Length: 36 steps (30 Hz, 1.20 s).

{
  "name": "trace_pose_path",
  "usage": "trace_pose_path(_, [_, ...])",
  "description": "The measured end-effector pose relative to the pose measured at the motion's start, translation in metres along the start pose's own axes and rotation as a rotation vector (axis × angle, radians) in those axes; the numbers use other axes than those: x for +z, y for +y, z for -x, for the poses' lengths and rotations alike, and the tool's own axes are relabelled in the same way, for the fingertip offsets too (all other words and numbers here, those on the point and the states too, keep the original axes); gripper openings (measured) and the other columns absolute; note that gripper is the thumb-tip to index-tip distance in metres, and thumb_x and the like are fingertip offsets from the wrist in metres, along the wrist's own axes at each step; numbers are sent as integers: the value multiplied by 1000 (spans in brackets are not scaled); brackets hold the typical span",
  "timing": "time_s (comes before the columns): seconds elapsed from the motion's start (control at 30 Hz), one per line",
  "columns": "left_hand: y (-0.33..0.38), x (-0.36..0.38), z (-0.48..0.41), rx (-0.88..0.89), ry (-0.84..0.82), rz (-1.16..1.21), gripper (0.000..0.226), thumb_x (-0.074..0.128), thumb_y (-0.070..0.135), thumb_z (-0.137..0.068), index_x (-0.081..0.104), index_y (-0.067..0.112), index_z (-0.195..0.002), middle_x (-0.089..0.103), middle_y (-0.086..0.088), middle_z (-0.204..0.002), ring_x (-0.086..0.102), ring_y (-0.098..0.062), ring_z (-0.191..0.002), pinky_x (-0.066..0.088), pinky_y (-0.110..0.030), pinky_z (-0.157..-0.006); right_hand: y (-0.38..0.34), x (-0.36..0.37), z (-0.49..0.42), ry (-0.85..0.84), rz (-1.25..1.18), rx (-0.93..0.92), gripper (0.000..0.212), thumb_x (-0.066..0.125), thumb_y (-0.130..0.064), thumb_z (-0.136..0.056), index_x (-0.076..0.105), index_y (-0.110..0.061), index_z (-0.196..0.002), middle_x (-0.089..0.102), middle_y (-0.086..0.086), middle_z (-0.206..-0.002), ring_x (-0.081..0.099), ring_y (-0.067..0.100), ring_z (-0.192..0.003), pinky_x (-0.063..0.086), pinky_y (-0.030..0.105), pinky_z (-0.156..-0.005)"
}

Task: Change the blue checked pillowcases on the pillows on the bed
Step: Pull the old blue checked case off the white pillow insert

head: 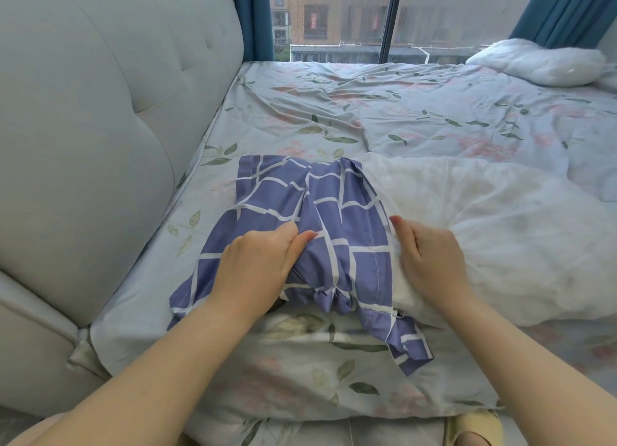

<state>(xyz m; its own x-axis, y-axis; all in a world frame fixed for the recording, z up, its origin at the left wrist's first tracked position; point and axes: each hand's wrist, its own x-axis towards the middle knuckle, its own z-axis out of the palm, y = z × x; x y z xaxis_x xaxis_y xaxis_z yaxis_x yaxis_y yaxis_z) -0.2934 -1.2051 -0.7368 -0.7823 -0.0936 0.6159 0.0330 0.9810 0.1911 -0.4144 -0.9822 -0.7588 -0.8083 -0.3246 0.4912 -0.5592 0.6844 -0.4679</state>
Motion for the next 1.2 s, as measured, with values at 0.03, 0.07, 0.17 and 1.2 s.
trace_pose_path(0.03, [-1,0,-1,-5,-4,10,58,10,59,-102,33,19,-67,30,5,-44,32,-25,-39,35,-33,-37,-1,0,-1,4,-11,4,52,20,-61,-93,21,-26,-55,25,-6,-43,29,17,-44,20,33,-47])
trace_pose_path(0.07, [-3,-1,-2,-13,-8,19,55,13,58,-102,32,20,-67,30,5,-44,32,-25,-39,35,-34,-38,-1,-1,-2,10,-20,5,52,21,-60,-94,21,-26,-55,24,-7,-43,28,15,-43,20,33,-47])
trace_pose_path(0.17, [-8,-5,-5,-43,-12,41,44,26,51,-100,30,21,-69,33,1,-44,35,-30,-41,36,-35,-40,-1,-3,-5,28,-37,10,53,22,-59,-94,20,-24,-55,23,-6,-43,25,13,-43,19,34,-47])
trace_pose_path(1.2, [4,-8,4,-122,58,123,35,45,49,-92,55,17,-87,45,3,-91,46,-19,-84,38,-31,-71,-1,-7,-5,5,-87,34,55,24,-59,-93,18,-20,-54,20,-7,-43,22,15,-44,22,37,-48])
